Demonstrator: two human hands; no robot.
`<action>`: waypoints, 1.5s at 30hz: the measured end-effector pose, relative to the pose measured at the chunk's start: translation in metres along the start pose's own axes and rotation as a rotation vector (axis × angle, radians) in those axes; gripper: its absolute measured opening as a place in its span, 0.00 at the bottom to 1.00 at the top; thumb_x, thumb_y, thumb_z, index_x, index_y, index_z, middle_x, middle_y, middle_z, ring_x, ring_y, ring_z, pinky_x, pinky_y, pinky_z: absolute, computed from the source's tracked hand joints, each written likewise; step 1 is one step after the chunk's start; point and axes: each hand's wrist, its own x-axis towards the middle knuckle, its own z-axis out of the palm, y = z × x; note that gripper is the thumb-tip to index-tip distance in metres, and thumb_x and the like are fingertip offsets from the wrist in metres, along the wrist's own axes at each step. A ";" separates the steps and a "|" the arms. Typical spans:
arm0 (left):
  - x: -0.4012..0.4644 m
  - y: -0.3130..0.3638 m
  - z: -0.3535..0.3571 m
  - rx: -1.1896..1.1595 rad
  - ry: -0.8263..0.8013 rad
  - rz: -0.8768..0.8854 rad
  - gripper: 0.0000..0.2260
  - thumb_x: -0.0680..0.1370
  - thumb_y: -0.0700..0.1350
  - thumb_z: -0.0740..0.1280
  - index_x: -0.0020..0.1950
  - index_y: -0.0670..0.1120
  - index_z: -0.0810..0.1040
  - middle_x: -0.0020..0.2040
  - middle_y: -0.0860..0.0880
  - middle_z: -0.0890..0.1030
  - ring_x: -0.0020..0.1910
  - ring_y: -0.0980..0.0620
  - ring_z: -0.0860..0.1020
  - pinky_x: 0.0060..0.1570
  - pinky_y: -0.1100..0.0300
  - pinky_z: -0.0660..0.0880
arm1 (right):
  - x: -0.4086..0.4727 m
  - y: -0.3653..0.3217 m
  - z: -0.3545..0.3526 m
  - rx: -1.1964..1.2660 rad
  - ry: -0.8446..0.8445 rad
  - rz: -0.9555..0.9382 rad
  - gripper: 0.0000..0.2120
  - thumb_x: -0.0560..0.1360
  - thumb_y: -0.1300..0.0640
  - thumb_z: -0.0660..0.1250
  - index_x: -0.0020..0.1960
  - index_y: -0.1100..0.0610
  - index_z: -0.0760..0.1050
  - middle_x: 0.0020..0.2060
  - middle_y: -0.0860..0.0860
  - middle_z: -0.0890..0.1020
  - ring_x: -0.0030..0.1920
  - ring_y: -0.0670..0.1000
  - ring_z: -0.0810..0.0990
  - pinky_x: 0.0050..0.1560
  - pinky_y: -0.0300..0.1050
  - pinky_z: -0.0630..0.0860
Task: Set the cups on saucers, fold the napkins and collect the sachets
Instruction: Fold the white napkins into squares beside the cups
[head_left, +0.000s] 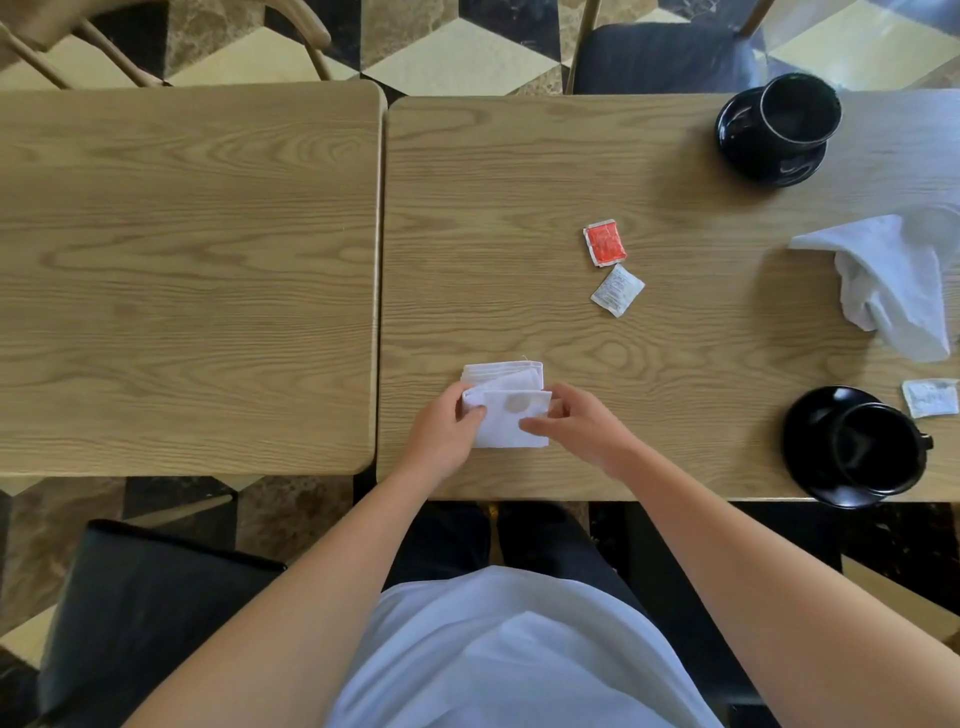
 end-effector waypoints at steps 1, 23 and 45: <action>0.003 0.002 -0.001 0.001 -0.015 -0.019 0.05 0.82 0.47 0.62 0.55 0.54 0.76 0.45 0.56 0.80 0.43 0.58 0.77 0.37 0.61 0.67 | 0.001 -0.001 -0.002 0.034 -0.037 0.022 0.17 0.73 0.47 0.74 0.60 0.49 0.78 0.36 0.44 0.76 0.33 0.42 0.74 0.37 0.39 0.70; 0.008 -0.004 0.030 0.562 0.467 0.469 0.15 0.72 0.34 0.69 0.58 0.40 0.77 0.61 0.40 0.76 0.58 0.39 0.75 0.57 0.45 0.74 | 0.006 0.006 0.037 -0.520 0.614 -0.451 0.13 0.76 0.57 0.70 0.58 0.58 0.74 0.54 0.52 0.77 0.53 0.54 0.74 0.53 0.50 0.75; 0.037 -0.048 0.033 0.933 0.196 0.518 0.27 0.85 0.49 0.51 0.82 0.39 0.54 0.83 0.41 0.54 0.82 0.44 0.50 0.79 0.44 0.53 | 0.054 0.022 0.060 -0.968 0.387 -0.605 0.26 0.85 0.53 0.53 0.81 0.61 0.56 0.81 0.56 0.58 0.81 0.54 0.52 0.79 0.64 0.48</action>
